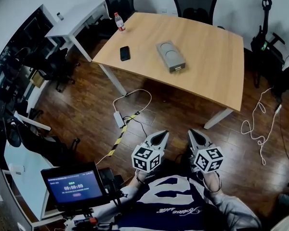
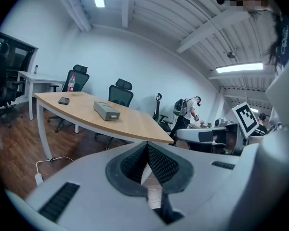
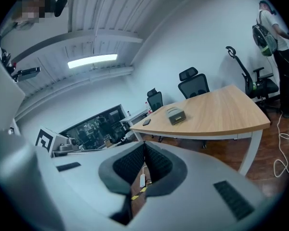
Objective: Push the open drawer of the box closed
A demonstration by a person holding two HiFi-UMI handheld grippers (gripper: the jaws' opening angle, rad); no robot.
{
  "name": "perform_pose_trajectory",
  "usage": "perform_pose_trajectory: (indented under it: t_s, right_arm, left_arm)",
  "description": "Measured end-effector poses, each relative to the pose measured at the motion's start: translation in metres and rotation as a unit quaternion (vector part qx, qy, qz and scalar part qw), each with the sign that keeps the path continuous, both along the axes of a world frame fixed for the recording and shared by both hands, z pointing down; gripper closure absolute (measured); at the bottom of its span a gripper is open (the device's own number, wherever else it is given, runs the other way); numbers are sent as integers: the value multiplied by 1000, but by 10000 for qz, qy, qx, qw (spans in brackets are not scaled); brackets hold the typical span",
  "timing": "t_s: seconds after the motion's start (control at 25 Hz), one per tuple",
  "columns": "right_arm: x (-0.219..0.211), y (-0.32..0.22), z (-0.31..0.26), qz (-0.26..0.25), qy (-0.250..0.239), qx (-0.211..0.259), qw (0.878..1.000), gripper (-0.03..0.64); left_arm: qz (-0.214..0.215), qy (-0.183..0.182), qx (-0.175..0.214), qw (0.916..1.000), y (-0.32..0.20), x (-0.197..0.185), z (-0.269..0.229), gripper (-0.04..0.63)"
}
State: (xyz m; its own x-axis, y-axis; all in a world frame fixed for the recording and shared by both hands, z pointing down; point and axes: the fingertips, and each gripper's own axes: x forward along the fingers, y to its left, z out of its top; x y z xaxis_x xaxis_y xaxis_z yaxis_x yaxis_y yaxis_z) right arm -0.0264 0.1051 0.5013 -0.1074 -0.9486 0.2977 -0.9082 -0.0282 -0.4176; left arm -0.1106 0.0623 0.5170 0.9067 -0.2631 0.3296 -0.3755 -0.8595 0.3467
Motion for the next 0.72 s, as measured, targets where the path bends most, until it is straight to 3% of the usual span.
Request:
perform_pose_trajectory:
  t_s: [0.72]
  right_arm:
    - [19, -6, -11, 75, 213, 140, 9996, 620]
  left_arm:
    - [-33, 227, 161, 9996, -16, 14, -15, 597]
